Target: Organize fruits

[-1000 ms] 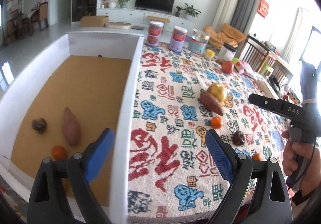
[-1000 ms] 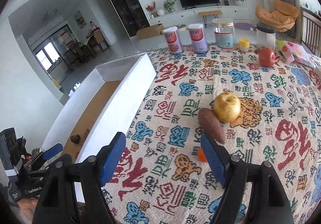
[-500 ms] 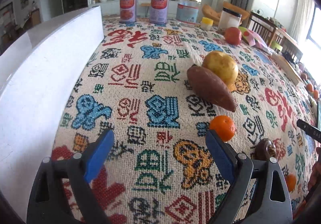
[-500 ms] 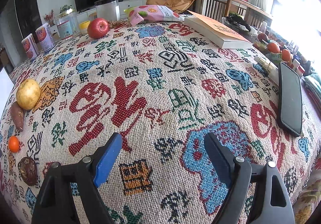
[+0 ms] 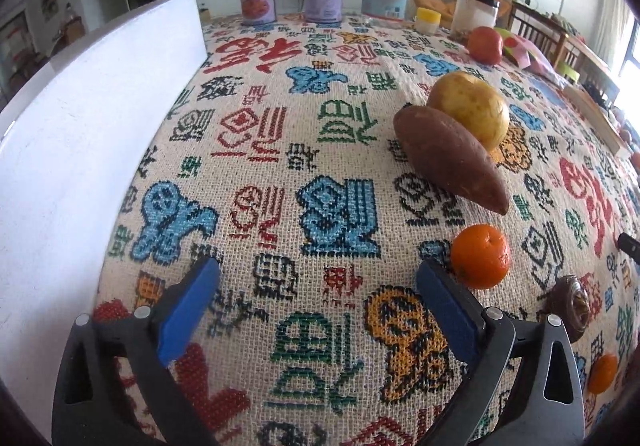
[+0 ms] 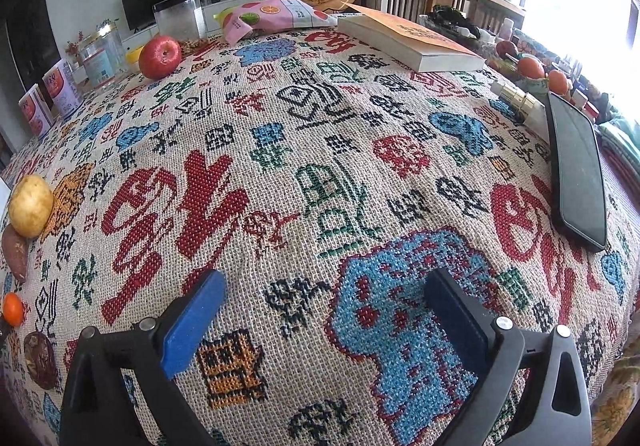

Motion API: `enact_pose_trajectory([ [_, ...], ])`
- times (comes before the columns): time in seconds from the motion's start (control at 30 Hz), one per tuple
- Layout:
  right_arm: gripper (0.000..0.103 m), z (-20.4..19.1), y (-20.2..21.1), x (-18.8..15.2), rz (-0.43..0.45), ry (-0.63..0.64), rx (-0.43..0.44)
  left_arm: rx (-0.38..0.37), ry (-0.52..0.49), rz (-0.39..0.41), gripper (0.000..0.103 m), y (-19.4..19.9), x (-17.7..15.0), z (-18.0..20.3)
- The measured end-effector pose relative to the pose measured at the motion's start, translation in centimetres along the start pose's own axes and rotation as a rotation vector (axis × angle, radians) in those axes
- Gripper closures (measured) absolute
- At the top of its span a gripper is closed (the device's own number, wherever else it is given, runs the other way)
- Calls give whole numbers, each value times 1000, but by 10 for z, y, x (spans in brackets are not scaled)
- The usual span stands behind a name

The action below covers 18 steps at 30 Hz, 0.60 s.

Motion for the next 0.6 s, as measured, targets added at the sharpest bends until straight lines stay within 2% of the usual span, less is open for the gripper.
enact_pose_trajectory([
  [0.6,0,-1,0,-1,-2,2,-2,1,0,0,2,0,0,0],
])
Point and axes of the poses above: each gripper's, at about its wrist camera, not at the fingertips, and y roughly against the way its jaws point, z to its right, x to its top, the point moved 6 cm from there along -y, roughly the way its jaws point, and after that the axes turned 15 degrees about -x, right-handed, at the moved point
